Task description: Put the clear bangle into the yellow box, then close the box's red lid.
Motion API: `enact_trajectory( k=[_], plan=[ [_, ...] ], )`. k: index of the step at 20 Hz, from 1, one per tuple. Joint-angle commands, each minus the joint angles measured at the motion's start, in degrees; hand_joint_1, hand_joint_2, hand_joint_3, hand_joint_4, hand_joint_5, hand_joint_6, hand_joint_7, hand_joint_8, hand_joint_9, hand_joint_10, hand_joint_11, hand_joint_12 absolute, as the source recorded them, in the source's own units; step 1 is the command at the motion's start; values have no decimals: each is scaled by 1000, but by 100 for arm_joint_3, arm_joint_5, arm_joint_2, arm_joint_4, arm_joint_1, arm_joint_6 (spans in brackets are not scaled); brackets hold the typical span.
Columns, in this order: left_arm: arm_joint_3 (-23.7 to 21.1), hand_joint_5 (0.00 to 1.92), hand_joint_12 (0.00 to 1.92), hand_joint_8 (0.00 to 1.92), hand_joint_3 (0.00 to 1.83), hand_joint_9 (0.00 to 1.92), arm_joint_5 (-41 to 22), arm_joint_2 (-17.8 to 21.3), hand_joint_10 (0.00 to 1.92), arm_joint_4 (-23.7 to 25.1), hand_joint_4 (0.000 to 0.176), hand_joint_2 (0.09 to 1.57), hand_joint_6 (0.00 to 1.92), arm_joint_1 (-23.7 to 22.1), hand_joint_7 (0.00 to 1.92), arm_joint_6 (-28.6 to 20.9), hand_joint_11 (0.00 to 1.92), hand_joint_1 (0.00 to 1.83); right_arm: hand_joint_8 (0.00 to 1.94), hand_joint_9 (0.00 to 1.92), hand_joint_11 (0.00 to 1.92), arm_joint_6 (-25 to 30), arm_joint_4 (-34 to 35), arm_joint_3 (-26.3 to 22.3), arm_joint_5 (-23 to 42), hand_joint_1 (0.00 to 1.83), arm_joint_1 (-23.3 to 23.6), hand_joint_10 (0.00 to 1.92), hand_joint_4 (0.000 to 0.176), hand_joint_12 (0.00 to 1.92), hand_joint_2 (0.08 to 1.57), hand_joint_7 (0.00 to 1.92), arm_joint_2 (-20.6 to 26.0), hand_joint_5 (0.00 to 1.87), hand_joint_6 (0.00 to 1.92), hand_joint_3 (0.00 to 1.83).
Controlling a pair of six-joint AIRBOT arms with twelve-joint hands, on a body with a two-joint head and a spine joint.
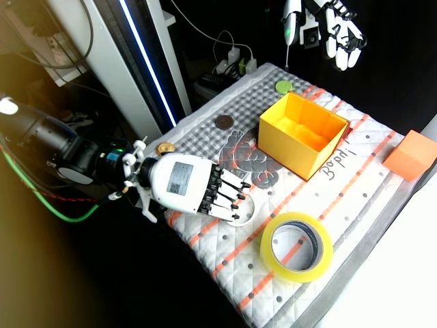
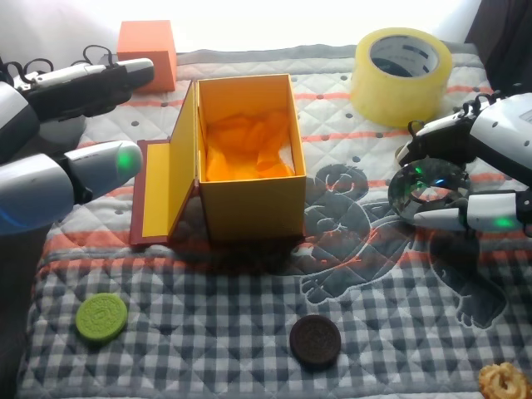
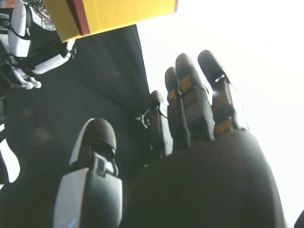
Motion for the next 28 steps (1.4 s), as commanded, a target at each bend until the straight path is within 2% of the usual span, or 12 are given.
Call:
enact_trajectory(
  k=[1, 2, 4, 7, 12, 13, 15, 19, 21, 22, 25, 28],
  plan=[
    [18, 349, 864, 1, 1, 450, -689, -16, 4, 52, 168, 1238, 1, -34, 446, -43, 26, 318, 967, 1188, 870, -66, -85, 17, 255, 1242, 35, 350, 0, 1006, 1138, 1072, 8, 831, 1083, 0],
    [18, 357, 885, 11, 0, 483, -688, -16, 14, 52, 171, 1223, 4, -30, 477, -43, 64, 352, 933, 1018, 887, -66, -146, -23, 334, 1350, 86, 1035, 0, 976, 1134, 999, 53, 796, 1085, 0],
    [18, 373, 877, 10, 0, 488, -695, -16, 9, 51, 175, 1229, 6, -29, 497, -47, 60, 307, 978, 1204, 1011, -53, -330, -208, 736, 1231, 259, 288, 0, 764, 1143, 1040, 256, 827, 1131, 3],
    [17, 443, 950, 1, 0, 491, -751, -16, 1, 21, 173, 1214, 2, -21, 484, -51, 50, 340, 946, 1303, 1134, 138, -554, -419, 1615, 1250, 354, 44, 0, 573, 1146, 1081, 475, 775, 1169, 3],
    [19, 382, 955, 1, 4, 463, -806, -16, 3, -16, 176, 1221, 2, 3, 448, -55, 27, 290, 797, 1370, 1231, 190, -992, -485, 2064, 1246, 912, 13, 0, 427, 1101, 1144, 403, 910, 1010, 0],
    [24, 412, 967, 5, 0, 479, -809, -25, 8, -18, 162, 1213, 12, 0, 458, -55, 40, 342, 723, 1175, 1215, 190, -1079, -435, 2062, 1360, 1067, 773, 0, 416, 1067, 1101, 294, 914, 915, 26],
    [34, 391, 970, 1, 2, 472, -805, -39, 2, -23, 173, 1216, 3, -2, 444, -55, 32, 291, 745, 1301, 1186, 191, -1139, -348, 2058, 1280, 1259, 214, 0, 428, 1083, 1205, 129, 935, 898, 0],
    [71, 432, 976, 13, 0, 495, -791, -83, 9, -48, 171, 1214, 11, -10, 501, -59, 42, 282, 695, 1375, 1172, 191, -1430, -133, 1741, 1257, 1824, 11, 0, 501, 1093, 1198, -320, 899, 1026, 0],
    [97, 488, 1005, 12, 1, 534, -781, -115, 11, -48, 143, 1222, 12, -36, 566, -63, 63, 250, 671, 1467, 1256, 191, -1559, -38, 1468, 1269, 2035, 12, 0, 609, 1084, 1224, -550, 909, 990, 1],
    [127, 552, 1031, 8, 0, 565, -758, -142, 10, -48, 109, 1222, 10, -69, 604, -73, 70, 256, 726, 1436, 1243, 191, -1618, 19, 1326, 1260, 2136, 5, 0, 570, 1099, 1186, -685, 878, 1052, 1],
    [233, 742, 1062, 13, 0, 656, -650, -243, 15, -53, 49, 1215, 13, -134, 726, -165, 76, 299, 738, 1410, 1269, 191, -1775, 167, 1025, 1243, 2368, 10, 0, 518, 1104, 1148, -989, 906, 1076, 0],
    [272, 780, 987, 0, 0, 686, -586, -280, 7, -56, 88, 1204, 1, -172, 706, -186, 104, 373, 734, 1391, 1230, 191, -1817, 288, 881, 1250, 2458, 2, 0, 512, 1104, 1162, -1258, 880, 1092, 1]
  ],
)
